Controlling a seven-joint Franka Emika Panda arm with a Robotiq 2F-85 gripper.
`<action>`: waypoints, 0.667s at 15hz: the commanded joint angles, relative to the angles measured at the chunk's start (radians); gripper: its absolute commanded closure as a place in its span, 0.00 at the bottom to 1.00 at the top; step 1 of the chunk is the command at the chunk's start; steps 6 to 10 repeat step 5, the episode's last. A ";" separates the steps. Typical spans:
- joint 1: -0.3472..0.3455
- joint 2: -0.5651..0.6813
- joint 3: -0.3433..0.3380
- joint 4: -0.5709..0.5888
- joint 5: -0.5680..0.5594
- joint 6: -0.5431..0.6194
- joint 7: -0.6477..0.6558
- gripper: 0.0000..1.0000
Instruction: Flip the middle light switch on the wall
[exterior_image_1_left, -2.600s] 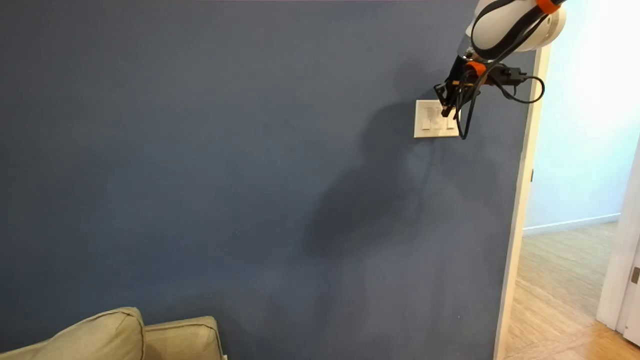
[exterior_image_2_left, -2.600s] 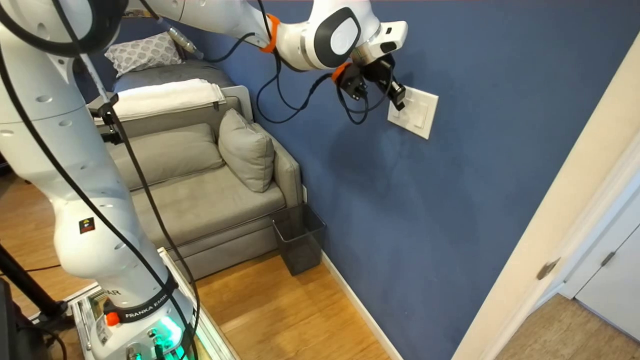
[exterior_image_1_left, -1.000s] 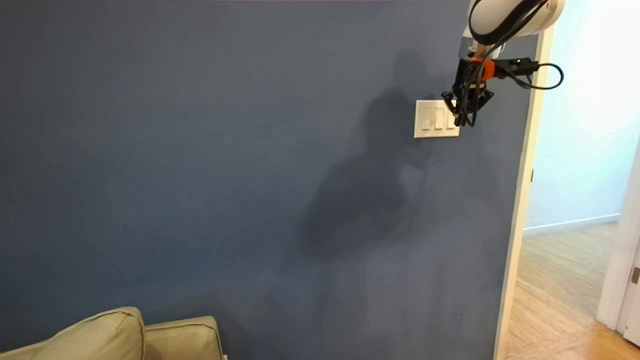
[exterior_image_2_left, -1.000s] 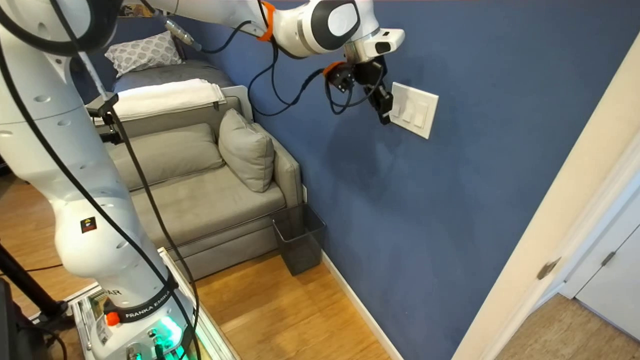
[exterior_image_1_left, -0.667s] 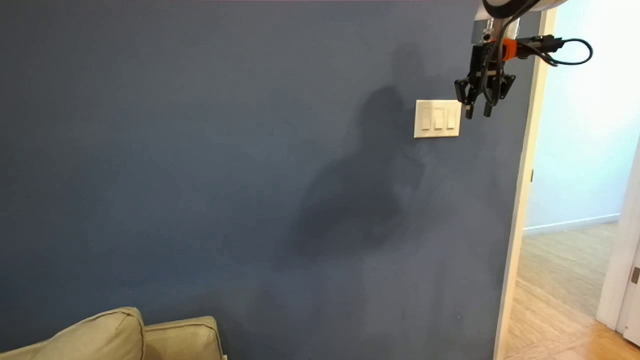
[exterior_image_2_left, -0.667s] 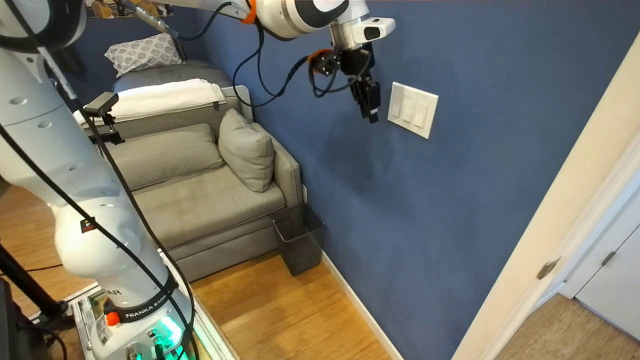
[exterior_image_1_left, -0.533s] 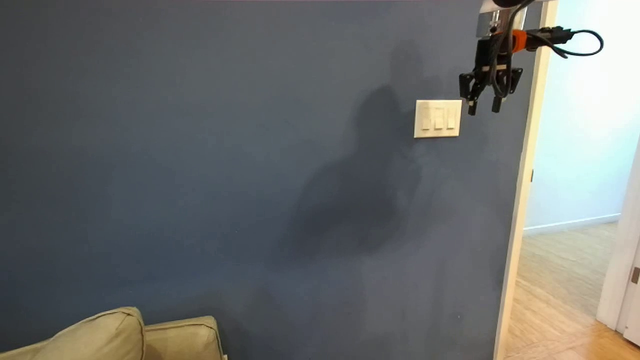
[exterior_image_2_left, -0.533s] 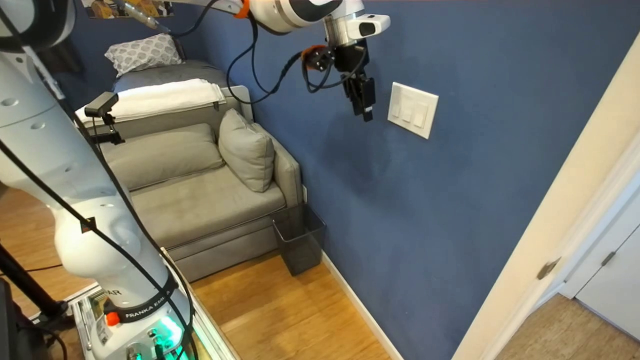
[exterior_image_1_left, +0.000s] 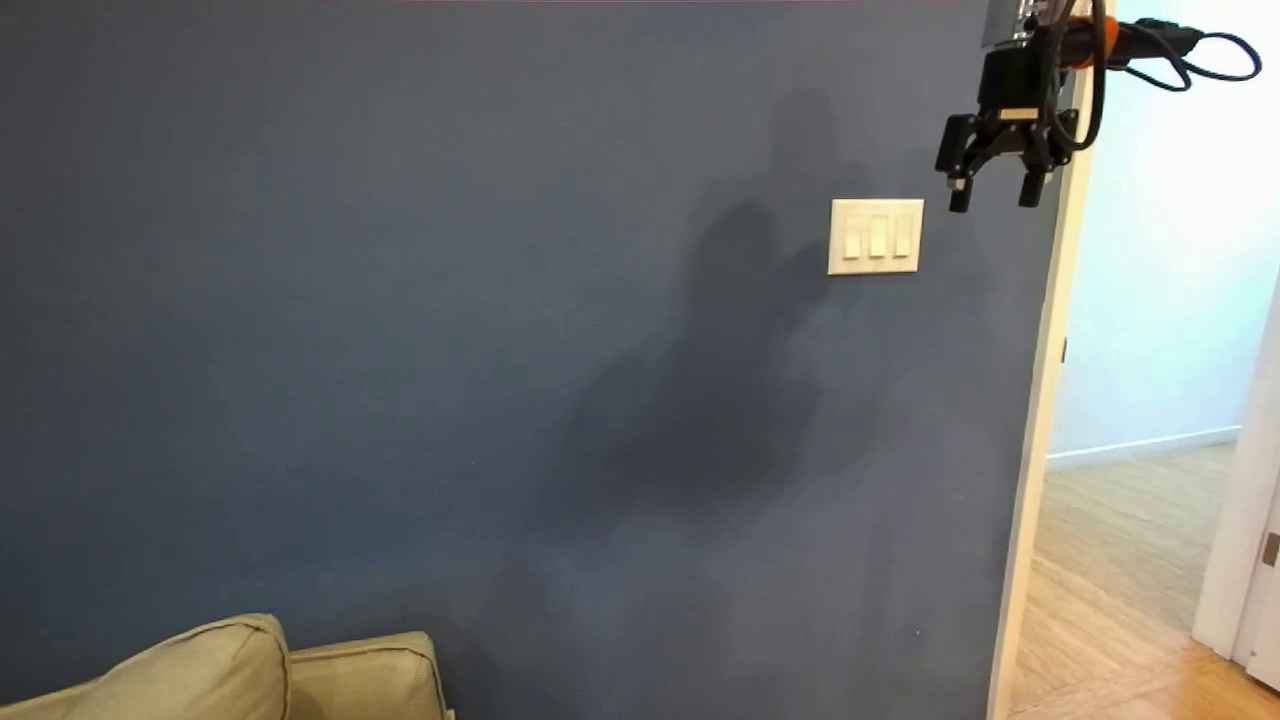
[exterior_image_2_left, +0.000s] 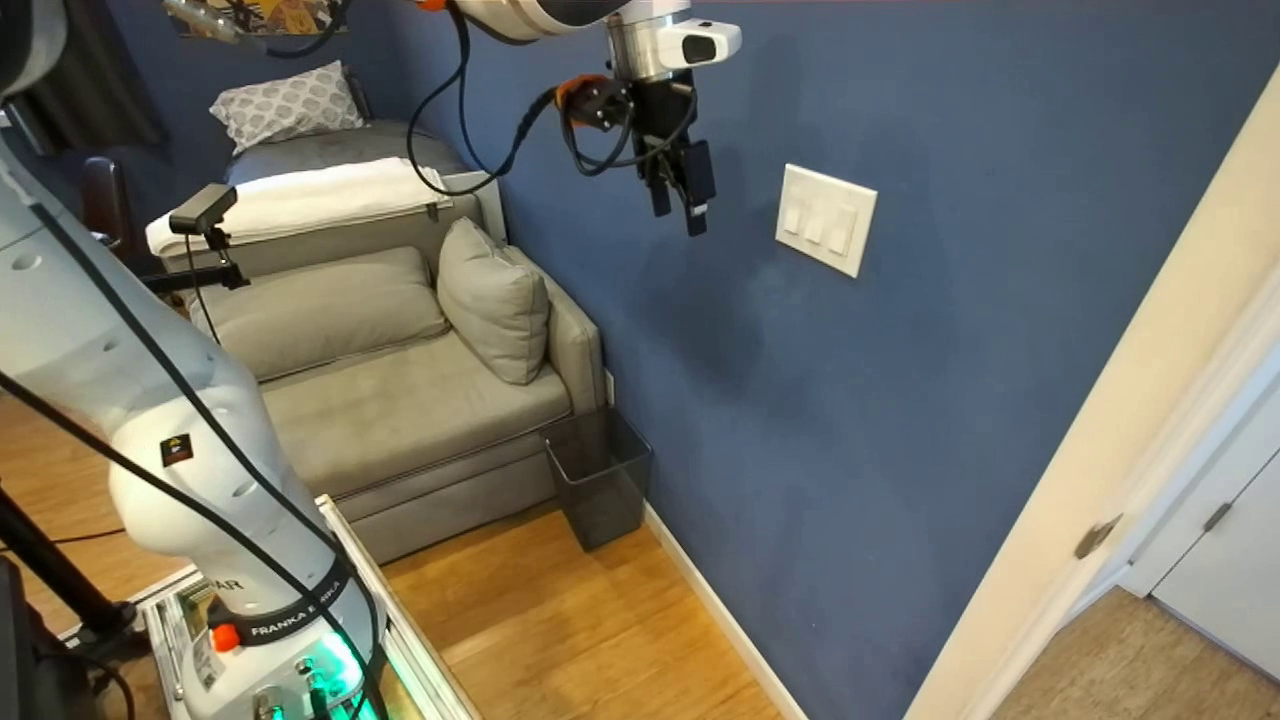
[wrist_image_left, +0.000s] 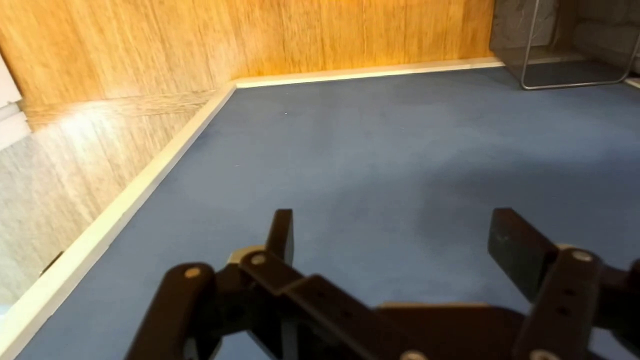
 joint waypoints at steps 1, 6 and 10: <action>-0.007 0.002 0.005 0.004 0.002 -0.003 -0.002 0.00; -0.007 0.007 0.005 0.005 0.002 -0.003 -0.002 0.00; -0.007 0.007 0.005 0.005 0.002 -0.003 -0.002 0.00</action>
